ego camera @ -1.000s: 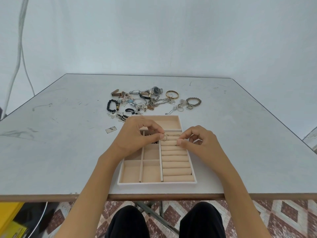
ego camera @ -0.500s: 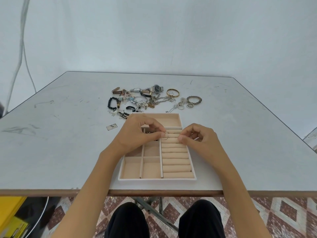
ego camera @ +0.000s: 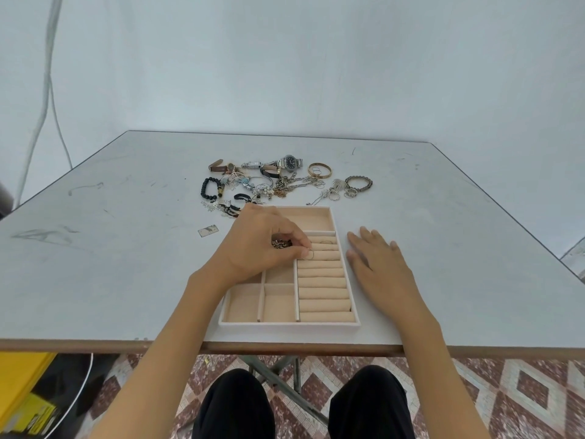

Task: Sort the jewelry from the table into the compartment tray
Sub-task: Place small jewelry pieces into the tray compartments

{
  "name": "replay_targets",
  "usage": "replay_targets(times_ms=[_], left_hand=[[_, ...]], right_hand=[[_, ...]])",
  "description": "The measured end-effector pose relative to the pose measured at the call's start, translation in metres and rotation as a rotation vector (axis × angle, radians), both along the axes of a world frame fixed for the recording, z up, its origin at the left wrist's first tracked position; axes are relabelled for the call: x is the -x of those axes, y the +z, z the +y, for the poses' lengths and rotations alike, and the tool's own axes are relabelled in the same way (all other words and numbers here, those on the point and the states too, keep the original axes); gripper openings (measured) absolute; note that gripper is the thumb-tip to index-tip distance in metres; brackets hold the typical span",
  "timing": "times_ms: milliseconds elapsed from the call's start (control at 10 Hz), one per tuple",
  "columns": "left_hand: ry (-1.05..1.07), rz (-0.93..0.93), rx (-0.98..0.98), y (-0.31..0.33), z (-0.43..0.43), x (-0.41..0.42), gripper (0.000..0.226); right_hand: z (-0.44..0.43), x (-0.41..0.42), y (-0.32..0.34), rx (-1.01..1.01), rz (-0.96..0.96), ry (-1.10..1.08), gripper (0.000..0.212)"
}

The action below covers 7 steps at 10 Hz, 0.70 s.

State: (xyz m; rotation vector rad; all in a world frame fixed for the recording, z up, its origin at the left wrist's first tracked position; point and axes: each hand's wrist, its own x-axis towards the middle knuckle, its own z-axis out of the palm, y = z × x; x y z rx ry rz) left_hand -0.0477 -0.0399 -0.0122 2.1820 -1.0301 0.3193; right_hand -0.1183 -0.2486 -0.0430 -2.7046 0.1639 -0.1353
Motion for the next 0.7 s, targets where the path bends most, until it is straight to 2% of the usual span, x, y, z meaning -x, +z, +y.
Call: replay_targets(times_ms=[200,300,400,700], left_hand=[[0.005,-0.067,-0.072,-0.0005,0.0016,0.0002,0.016],[-0.014,-0.135,-0.174,0.0029,0.0002,0.0005,0.019],[-0.032,-0.158,-0.236,0.0049,0.0001,0.0015,0.03],[0.005,-0.036,-0.117,0.0058,-0.0013,-0.0039,0.026]], right_hand=[[0.0006,0.0005,0.0012,0.035,0.024,0.01,0.048],[0.0011,0.0002,0.0024,0.058,0.037,0.013,0.048],[0.0015,0.0005,0.0027,0.055,0.033,0.011,0.048],[0.0017,0.0009,0.0026,0.047,0.033,0.006,0.048]])
